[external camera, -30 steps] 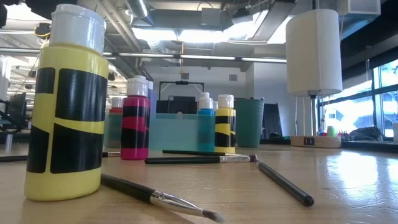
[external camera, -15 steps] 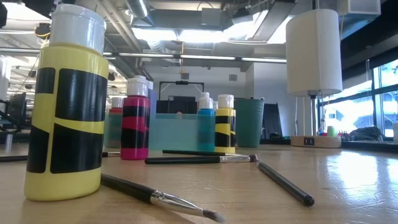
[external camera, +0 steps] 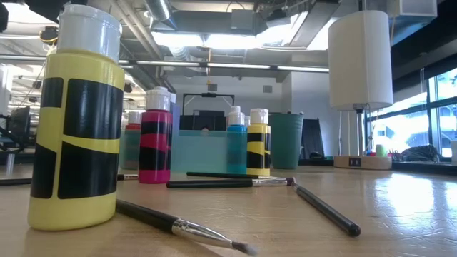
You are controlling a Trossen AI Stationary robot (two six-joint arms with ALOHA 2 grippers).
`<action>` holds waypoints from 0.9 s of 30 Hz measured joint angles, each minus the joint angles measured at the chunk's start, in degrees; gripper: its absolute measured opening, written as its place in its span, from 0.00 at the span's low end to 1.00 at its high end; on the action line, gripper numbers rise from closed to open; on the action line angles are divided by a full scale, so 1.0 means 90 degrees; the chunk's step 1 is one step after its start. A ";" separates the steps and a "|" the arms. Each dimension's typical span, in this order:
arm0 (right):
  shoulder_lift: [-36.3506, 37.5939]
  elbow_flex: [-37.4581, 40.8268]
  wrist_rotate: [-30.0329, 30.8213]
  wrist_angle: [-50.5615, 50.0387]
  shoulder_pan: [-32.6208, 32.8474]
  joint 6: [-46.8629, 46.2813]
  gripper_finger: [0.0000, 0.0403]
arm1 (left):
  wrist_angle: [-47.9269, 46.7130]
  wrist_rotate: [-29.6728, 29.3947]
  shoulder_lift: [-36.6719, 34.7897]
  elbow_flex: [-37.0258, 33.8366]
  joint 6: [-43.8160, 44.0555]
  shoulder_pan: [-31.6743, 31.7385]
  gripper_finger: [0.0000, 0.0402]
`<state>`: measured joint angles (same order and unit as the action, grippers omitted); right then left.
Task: Pick & Place Paint Supplies
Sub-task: Put the big light pink bottle into the green bin
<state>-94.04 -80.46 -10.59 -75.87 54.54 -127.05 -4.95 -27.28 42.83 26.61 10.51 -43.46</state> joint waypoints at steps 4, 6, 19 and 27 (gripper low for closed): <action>0.0000 0.0023 -0.0002 -0.0017 -0.0002 0.0012 0.63 | 0.0053 -0.0004 0.0000 0.0000 0.0013 0.0000 0.42; 0.0000 0.0023 -0.0002 -0.0027 -0.0002 0.0030 0.63 | 0.0053 -0.0005 0.0000 0.0000 0.0013 0.0000 0.42; 0.0002 0.0023 -0.0003 -0.0016 -0.0012 -0.0153 0.56 | 0.0049 0.0052 0.0119 0.0000 0.0085 0.0000 0.42; 0.0015 0.0023 -0.0004 0.0099 -0.0012 -0.0117 0.48 | 0.0049 0.0057 0.0477 0.0000 0.0098 0.0000 0.42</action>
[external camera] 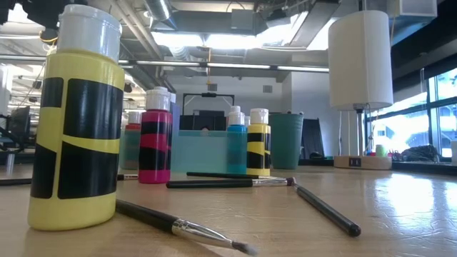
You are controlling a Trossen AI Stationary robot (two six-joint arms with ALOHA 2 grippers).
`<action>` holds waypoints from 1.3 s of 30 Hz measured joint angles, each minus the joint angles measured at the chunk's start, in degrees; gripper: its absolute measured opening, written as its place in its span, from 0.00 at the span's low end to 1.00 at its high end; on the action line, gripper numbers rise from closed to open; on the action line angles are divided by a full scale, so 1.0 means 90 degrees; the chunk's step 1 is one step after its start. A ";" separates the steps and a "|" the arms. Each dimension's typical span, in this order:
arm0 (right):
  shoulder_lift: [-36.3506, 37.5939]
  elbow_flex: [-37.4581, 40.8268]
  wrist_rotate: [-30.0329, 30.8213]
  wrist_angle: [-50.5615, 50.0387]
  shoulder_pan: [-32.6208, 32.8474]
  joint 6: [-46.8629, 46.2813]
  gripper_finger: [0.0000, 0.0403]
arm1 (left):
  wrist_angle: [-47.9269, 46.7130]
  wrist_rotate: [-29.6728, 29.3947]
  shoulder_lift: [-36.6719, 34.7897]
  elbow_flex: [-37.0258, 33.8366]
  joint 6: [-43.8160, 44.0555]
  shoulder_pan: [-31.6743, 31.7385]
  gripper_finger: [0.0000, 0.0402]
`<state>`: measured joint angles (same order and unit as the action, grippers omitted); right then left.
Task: Pick & Place Paint Supplies
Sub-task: Put the big light pink bottle into the green bin
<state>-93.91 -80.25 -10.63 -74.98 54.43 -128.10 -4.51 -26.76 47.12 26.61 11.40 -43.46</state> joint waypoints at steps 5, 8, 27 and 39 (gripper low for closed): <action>0.0007 -0.0002 -0.0010 -0.0002 0.0000 0.0144 0.40 | 0.0005 -0.0001 0.0215 0.0000 0.0000 0.0000 0.42; 0.0008 -0.0007 -0.0022 0.0005 0.0000 0.0161 0.35 | 0.0005 -0.0003 0.0314 0.0000 0.0000 0.0000 0.42; 0.0005 -0.0002 -0.0252 -0.0161 -0.0244 0.0764 0.30 | 0.0002 0.0014 0.0439 0.0000 0.0897 0.0029 0.42; -0.0022 -0.0440 0.0019 -0.0231 -0.1143 0.2319 0.30 | -0.0049 -0.0078 0.0439 0.0000 0.1157 0.0044 0.42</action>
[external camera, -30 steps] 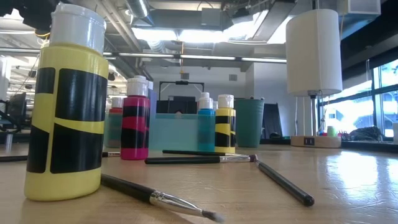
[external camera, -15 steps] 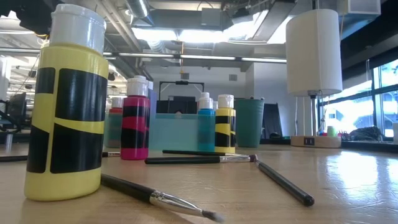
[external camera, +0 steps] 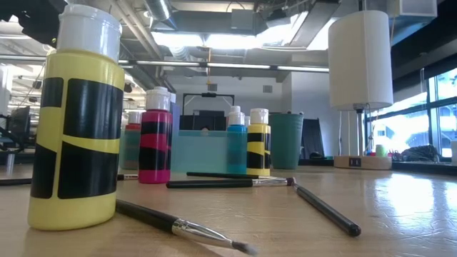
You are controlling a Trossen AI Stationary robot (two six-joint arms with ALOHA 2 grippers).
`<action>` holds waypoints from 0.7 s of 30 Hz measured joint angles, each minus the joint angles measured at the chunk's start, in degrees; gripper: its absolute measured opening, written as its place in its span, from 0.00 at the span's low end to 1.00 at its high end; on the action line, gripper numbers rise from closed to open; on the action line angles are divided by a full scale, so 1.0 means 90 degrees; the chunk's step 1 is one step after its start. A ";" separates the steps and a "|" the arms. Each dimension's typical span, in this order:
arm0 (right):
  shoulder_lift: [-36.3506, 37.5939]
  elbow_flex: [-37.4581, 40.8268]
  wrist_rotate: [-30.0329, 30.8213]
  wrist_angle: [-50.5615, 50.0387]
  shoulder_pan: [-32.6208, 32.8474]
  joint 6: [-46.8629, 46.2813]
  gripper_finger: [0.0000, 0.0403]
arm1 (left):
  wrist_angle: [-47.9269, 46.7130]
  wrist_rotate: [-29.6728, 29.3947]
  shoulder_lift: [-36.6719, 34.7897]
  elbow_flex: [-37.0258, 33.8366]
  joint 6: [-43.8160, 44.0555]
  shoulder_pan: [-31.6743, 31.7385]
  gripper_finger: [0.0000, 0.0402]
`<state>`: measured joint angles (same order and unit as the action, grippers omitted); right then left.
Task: Pick & Place Paint Supplies
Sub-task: Put the big light pink bottle into the green bin
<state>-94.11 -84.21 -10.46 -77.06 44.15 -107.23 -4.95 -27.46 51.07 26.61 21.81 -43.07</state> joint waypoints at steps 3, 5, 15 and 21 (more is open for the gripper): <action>-0.0001 -0.0291 0.0209 0.0007 -0.0223 0.0424 0.30 | -0.0025 0.0000 0.0001 0.0000 0.0001 0.0000 0.42; 0.0003 -0.0510 0.0494 0.0042 -0.0335 0.0839 0.30 | -0.0148 0.0002 0.0005 0.0000 0.0002 0.0000 0.42; 0.0005 -0.1441 0.1967 0.0173 -0.1046 0.3287 0.30 | 0.0000 0.0027 0.0012 -0.0002 0.0319 0.0000 0.42; 0.0008 -0.1714 0.2811 0.0643 -0.2230 0.5247 0.30 | 0.0151 0.0019 0.0012 -0.0002 0.0006 0.0005 0.42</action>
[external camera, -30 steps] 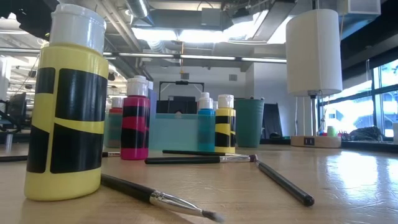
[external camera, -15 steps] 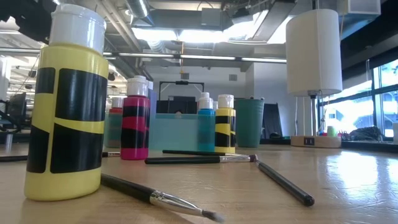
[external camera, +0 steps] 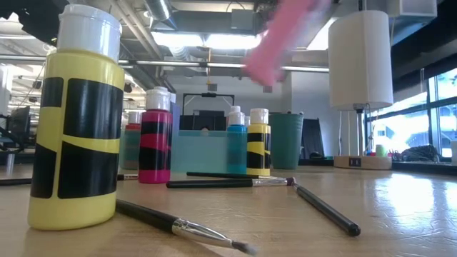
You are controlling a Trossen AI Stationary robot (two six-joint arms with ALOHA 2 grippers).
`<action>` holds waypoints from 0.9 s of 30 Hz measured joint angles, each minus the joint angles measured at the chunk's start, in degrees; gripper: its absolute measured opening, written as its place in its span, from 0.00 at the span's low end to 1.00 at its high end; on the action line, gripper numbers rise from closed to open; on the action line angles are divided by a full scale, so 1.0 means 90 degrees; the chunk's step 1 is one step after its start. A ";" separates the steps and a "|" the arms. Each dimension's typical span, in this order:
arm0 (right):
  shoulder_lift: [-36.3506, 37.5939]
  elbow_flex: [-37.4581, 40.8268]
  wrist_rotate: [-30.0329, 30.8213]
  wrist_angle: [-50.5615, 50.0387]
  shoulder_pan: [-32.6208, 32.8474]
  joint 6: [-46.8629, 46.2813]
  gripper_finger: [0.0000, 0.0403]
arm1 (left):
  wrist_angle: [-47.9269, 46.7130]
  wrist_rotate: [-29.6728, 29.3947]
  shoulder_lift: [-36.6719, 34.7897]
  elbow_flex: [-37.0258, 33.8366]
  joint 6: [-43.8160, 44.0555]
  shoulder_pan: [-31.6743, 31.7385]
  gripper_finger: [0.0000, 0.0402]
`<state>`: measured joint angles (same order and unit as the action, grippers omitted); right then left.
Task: Pick & Place Paint Supplies
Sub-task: Put the big light pink bottle into the green bin
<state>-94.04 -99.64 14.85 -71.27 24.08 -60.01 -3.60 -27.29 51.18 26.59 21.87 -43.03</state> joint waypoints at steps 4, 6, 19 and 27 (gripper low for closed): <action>0.0000 -0.0135 -0.0046 0.0843 -0.0672 0.1175 0.30 | -0.0002 0.0000 0.0000 0.0000 -0.0062 0.0000 0.42; 0.0000 -0.0226 -0.0266 0.1340 -0.0978 0.1712 0.30 | -0.0004 -0.0005 -0.0001 0.0000 -0.0142 0.0000 0.42; -0.0068 -0.0439 -0.0717 0.1413 -0.2503 0.3498 0.30 | -0.0018 -0.0010 -0.0001 0.0000 -0.0233 0.0000 0.42; -0.0619 -0.0640 -0.0960 0.0808 -0.2752 0.3746 0.30 | -0.0051 -0.0090 0.0000 0.0000 -0.0278 0.0000 0.42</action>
<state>-99.61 -105.40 6.21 -64.00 -0.69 -26.29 -4.05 -28.10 51.18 26.59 19.37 -43.03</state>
